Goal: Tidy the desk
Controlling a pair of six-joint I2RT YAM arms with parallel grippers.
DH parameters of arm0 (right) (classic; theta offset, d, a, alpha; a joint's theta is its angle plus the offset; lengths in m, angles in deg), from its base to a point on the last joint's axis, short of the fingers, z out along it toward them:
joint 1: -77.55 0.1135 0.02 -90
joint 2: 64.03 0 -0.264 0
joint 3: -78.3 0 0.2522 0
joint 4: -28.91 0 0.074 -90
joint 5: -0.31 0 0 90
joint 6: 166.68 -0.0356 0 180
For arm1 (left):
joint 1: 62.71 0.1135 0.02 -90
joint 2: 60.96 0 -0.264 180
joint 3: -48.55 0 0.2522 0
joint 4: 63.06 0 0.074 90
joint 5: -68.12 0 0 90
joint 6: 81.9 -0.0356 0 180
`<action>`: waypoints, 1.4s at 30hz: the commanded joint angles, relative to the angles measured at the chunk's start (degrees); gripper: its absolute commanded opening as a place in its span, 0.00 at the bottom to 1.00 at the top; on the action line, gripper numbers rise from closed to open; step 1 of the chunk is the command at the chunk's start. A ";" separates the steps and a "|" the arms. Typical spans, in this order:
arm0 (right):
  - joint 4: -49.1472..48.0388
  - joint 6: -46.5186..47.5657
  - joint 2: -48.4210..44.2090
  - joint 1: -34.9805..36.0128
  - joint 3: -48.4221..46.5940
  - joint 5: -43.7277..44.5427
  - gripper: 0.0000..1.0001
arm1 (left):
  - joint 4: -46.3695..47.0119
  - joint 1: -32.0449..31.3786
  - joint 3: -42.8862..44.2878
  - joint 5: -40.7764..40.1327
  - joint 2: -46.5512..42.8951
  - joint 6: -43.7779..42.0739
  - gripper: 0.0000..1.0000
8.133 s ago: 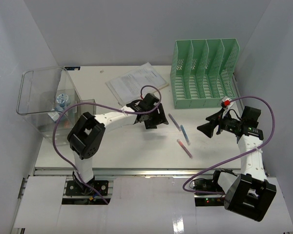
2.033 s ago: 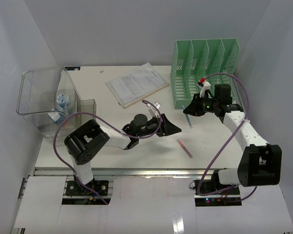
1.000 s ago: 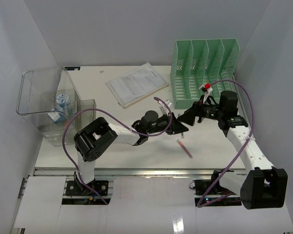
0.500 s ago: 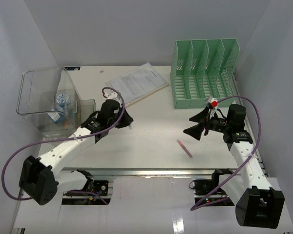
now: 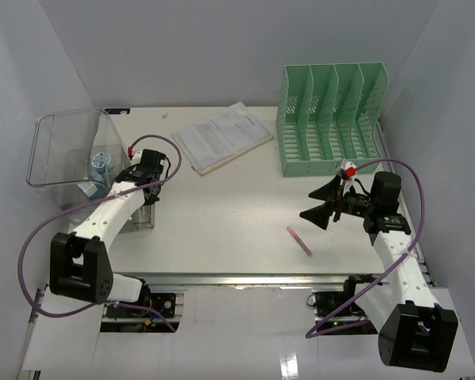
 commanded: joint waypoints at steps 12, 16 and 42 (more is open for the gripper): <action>21.84 17.91 6.00 2.04 -8.23 10.42 0.91 | 6.34 1.15 8.54 -5.72 12.01 -6.65 0.54; 27.74 21.58 8.81 6.31 -12.41 21.58 0.91 | 6.39 1.18 8.50 -3.34 11.21 -6.44 0.66; 23.70 6.32 31.87 39.57 -12.54 64.82 0.75 | 37.12 1.18 -32.01 67.47 -41.53 22.29 0.91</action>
